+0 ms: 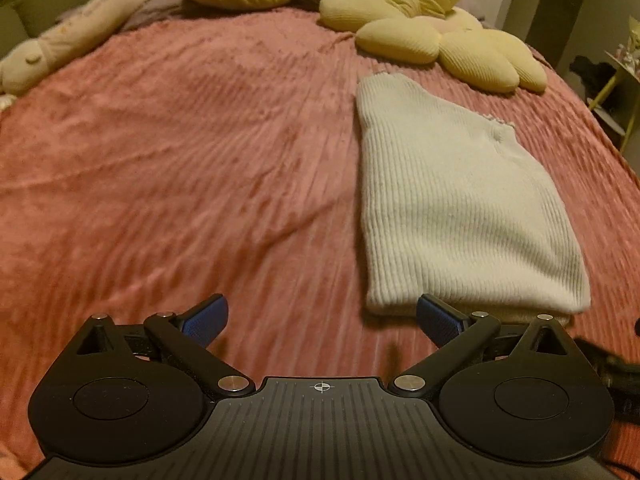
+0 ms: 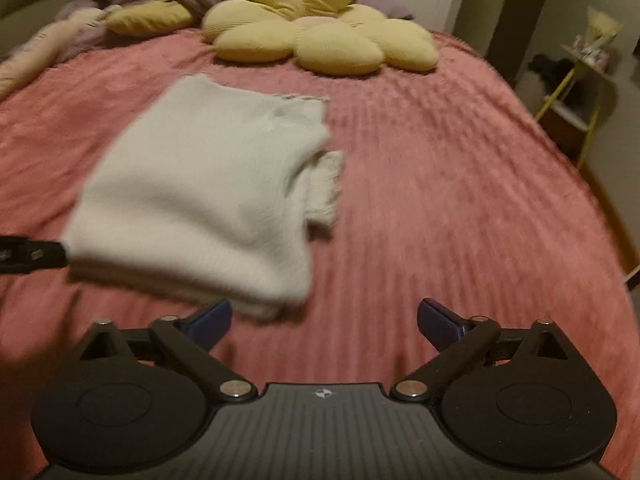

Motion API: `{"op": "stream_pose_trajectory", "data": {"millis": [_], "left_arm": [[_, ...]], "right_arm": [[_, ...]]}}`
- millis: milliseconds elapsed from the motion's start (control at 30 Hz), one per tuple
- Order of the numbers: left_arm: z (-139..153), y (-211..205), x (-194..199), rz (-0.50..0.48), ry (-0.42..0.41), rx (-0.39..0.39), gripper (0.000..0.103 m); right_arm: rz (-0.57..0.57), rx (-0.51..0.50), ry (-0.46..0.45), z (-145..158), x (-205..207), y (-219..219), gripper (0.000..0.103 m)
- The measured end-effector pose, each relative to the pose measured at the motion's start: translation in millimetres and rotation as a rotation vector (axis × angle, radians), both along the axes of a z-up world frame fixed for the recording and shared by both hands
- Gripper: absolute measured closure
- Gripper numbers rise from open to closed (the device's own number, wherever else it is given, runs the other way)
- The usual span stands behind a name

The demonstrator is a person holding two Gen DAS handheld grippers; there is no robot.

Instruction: Fold small clothes

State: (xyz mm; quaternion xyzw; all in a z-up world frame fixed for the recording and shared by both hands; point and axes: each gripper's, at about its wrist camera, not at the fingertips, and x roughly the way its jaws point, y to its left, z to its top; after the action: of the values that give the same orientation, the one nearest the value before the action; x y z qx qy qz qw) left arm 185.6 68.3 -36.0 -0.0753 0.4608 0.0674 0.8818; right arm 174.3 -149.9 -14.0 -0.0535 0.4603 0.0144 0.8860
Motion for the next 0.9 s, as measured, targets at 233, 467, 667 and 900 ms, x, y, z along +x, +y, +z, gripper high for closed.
{"op": "stream_pose_trajectory", "data": {"millis": [233, 467, 667, 900], "left_arm": [[16.8, -2.6, -12.4, -0.022, -0.001, 0.041, 0.000], [29.6, -9.5, -19.9, -0.115, -0.014, 0.015, 0.000], [33.3, -15.5, -20.1, -0.139, -0.012, 0.024, 0.000], [35.2, -15.9, -19.5, -0.141, -0.005, 0.005, 0.000]], "right_arm": [[0.014, 0.125, 0.016, 15.6, -30.0, 11.3, 0.004], [-0.041, 0.065, 0.055, 38.4, -22.9, 18.4, 0.004], [-0.076, 0.090, 0.064, 49.9, -20.9, 13.4, 0.004], [-0.082, 0.077, 0.081, 51.6, -19.1, 14.7, 0.004]]}}
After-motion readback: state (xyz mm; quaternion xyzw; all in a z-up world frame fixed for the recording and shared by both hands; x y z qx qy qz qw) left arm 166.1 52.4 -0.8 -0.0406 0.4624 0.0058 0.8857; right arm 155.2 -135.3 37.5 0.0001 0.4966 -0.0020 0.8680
